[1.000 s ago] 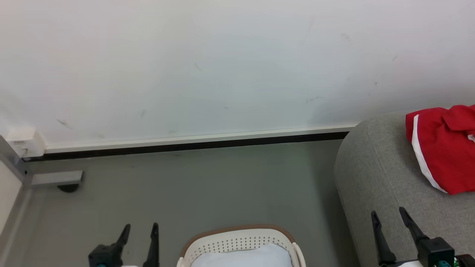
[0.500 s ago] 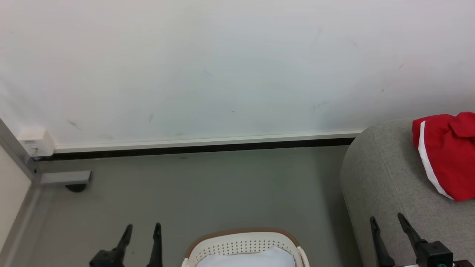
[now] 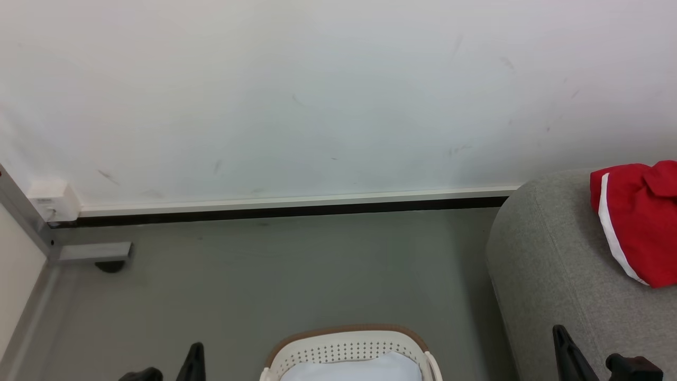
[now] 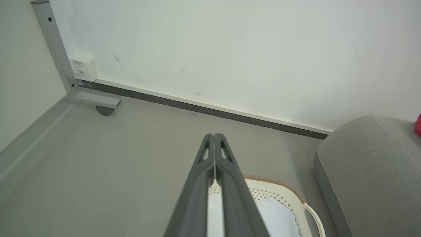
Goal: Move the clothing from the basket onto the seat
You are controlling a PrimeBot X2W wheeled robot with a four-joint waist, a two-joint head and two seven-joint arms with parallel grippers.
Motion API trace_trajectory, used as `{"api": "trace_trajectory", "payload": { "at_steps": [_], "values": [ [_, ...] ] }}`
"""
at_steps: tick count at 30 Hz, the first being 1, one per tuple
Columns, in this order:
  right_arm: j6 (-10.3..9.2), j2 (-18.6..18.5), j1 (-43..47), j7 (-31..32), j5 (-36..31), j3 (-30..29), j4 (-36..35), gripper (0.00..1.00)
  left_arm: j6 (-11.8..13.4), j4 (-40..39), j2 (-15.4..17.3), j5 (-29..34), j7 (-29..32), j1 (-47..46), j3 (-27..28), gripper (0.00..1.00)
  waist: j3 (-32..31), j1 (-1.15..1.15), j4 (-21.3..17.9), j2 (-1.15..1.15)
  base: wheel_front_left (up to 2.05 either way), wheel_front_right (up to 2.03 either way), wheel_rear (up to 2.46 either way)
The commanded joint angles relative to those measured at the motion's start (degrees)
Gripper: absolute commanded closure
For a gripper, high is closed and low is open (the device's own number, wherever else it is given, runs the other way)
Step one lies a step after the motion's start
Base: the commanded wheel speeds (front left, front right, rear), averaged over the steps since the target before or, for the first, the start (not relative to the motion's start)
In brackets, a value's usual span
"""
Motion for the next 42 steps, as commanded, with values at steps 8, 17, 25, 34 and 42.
{"api": "trace_trajectory", "payload": {
  "at_steps": [8, 17, 25, 34, 42],
  "values": [
    [-0.02, -0.5, -1.6, 2.0, 10.0, -0.7, -2.6, 1.0, -1.1, -2.4, -0.2, -8.9, 2.1, -2.0, 2.3, 1.0, 0.1, 0.0, 0.2, 0.0, 0.0, 0.0, 0.0],
    [-0.03, -0.6, -1.9, 4.0, 18.9, -1.4, -3.8, 1.0, -2.0, -3.7, -0.6, -16.9, 4.2, -2.4, 4.0, 1.0, 0.3, 0.0, 0.4, 0.0, 0.0, 0.0, 0.0],
    [-0.04, -0.7, -2.2, 5.7, 26.0, -1.9, -4.7, 1.0, -2.7, -4.7, -1.0, -23.2, 5.9, -2.8, 5.5, 1.0, 0.4, 0.0, 0.6, 0.0, 0.0, 0.0, 0.0],
    [-0.05, -0.8, -2.6, 7.5, 33.4, -2.5, -5.7, 1.0, -3.5, -5.6, -1.4, -29.7, 7.7, -3.3, 7.0, 1.0, 0.6, 0.0, 0.8, 0.0, 0.0, 0.0, 0.0],
    [-0.06, -0.9, -2.9, 8.8, 39.5, -2.9, -6.4, 1.0, -4.2, -6.3, -1.7, -35.1, 9.2, -3.7, 8.2, 1.0, 0.7, 0.0, 0.9, 0.0, 0.0, 0.0, 0.0]
  ]
}}
